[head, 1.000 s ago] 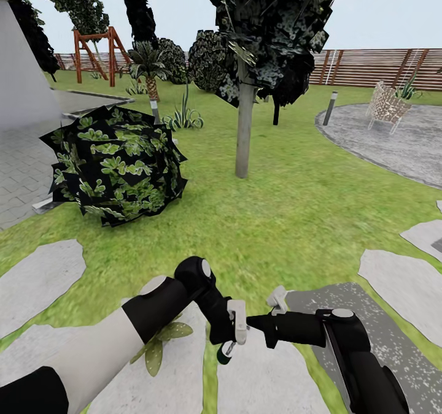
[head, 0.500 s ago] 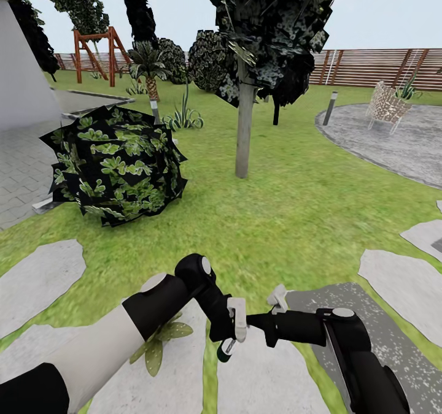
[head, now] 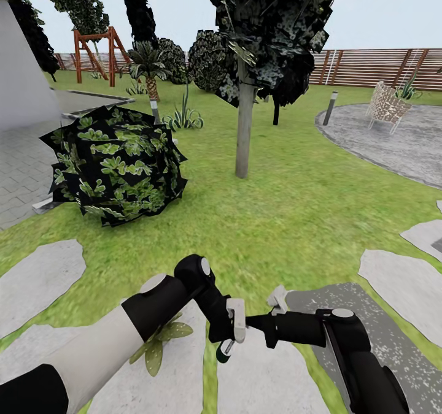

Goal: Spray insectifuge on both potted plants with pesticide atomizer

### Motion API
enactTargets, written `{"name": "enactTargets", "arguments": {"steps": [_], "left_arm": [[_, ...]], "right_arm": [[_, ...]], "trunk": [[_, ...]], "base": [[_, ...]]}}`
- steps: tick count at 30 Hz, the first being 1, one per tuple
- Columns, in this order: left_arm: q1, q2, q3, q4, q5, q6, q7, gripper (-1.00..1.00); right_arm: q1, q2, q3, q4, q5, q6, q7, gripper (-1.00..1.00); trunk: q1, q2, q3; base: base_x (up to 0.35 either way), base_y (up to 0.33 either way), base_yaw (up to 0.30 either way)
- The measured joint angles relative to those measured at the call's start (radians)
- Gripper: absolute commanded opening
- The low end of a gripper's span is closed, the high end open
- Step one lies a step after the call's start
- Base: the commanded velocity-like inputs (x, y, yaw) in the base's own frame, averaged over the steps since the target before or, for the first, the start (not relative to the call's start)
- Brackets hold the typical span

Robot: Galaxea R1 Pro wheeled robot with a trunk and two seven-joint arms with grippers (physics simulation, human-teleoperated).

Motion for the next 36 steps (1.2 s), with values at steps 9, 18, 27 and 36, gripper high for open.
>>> {"name": "enactTargets", "arguments": {"steps": [9,18,27,36], "left_arm": [[0.003,0.001,0.000,0.007,0.000,-0.003,0.003,-1.00],[0.003,0.006,0.000,0.074,-0.002,-0.013,0.006,-1.00],[-0.003,0.136,-0.041,0.181,-0.051,-0.027,0.002,-1.00],[0.017,0.324,0.142,0.179,-0.050,-0.142,-0.004,-1.00]], "right_arm": [[0.000,0.000,0.000,0.000,0.000,0.000,0.000,-1.00],[0.000,0.000,0.000,0.000,0.000,0.000,0.000,-1.00],[0.000,-0.002,-0.001,-0.001,0.000,0.000,0.001,-1.00],[0.000,-0.008,-0.006,0.000,-0.001,-0.007,0.004,-1.00]], "trunk": [[0.000,0.000,0.000],[0.000,0.000,0.000],[0.000,0.000,0.000],[0.000,0.000,0.000]], "base": [[0.000,0.000,0.000],[0.000,0.000,0.000],[0.000,0.000,0.000],[0.000,0.000,0.000]]}}
